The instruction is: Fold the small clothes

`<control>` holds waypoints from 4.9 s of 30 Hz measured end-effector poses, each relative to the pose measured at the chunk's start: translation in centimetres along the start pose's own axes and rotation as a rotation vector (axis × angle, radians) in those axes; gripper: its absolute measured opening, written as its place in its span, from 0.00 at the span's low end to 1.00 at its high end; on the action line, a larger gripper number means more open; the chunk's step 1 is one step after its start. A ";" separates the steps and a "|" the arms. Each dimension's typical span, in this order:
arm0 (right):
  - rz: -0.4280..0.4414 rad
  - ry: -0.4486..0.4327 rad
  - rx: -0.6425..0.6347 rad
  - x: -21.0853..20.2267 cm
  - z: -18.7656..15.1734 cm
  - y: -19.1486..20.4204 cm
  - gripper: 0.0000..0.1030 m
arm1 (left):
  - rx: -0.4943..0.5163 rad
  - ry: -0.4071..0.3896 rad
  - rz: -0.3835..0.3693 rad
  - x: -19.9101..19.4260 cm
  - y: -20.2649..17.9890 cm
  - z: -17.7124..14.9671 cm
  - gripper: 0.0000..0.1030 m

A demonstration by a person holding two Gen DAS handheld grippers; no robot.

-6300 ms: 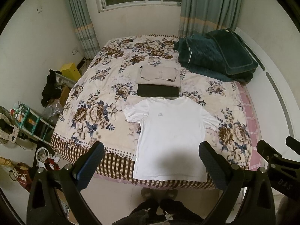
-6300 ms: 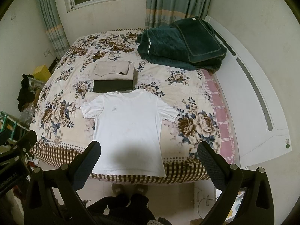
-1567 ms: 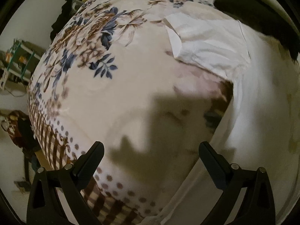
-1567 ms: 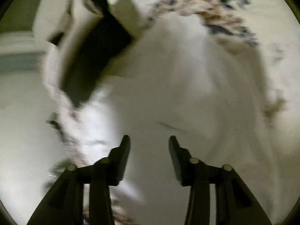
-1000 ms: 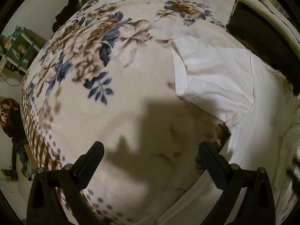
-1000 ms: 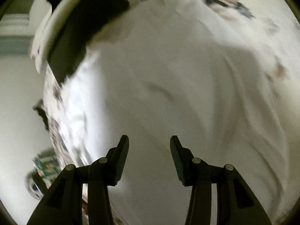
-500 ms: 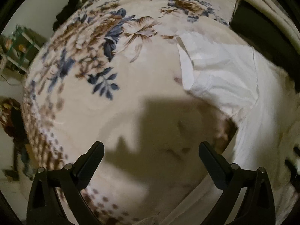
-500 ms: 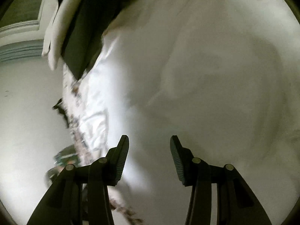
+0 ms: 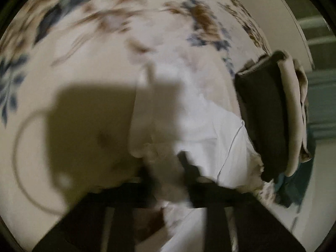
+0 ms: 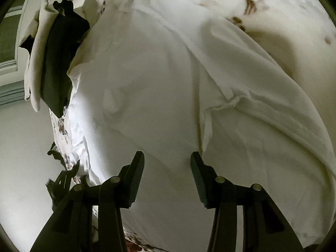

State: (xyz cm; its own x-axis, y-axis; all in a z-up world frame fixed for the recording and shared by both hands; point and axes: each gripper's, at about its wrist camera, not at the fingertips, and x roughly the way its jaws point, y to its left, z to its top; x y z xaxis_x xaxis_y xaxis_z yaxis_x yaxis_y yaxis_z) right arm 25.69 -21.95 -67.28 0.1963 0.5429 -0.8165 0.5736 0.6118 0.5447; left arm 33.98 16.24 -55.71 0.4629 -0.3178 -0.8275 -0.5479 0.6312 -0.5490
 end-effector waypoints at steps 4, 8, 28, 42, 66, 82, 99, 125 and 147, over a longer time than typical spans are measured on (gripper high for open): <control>-0.003 -0.013 -0.003 -1.5 0.6 -0.8 0.47 | 0.304 -0.115 0.069 -2.2 -5.8 -0.6 0.05; 0.007 -0.028 0.028 -1.9 0.3 -0.8 0.47 | 0.721 -0.117 0.118 -2.6 -13.6 -6.9 0.05; -0.071 -0.002 -0.170 -4.3 0.9 3.3 0.52 | 0.890 0.109 0.423 -2.9 -4.2 -18.1 0.79; -0.129 0.158 -0.182 -7.6 -2.1 1.5 0.52 | 0.816 0.064 0.490 -8.0 -0.9 -20.1 0.79; -0.298 0.150 -0.212 -28.2 12.8 -24.6 0.52 | 0.796 0.497 0.368 0.9 -12.9 -60.3 0.68; -0.061 0.218 -0.469 -14.7 25.2 -5.4 0.52 | 0.662 0.281 0.382 -9.0 -8.7 -53.4 0.01; -0.037 0.215 -0.519 -3.4 26.0 8.3 0.07 | 0.511 0.187 0.317 -13.1 -6.8 -47.6 0.01; -0.606 0.047 -0.917 13.1 2.7 37.3 0.06 | 0.236 0.018 0.276 -19.4 15.1 -28.6 0.01; -0.254 0.541 -0.296 2.6 -15.8 -3.9 0.63 | 0.136 0.267 -0.098 -15.1 20.8 -24.0 0.57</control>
State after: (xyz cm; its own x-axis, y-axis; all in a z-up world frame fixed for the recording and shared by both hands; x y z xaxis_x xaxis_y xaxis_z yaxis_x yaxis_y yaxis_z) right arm 11.37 -13.83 -68.52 -0.3869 0.5261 -0.7573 0.2920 0.8489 0.4405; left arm -1.13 17.25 -57.44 0.2994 -0.5449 -0.7833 -0.4030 0.6719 -0.6214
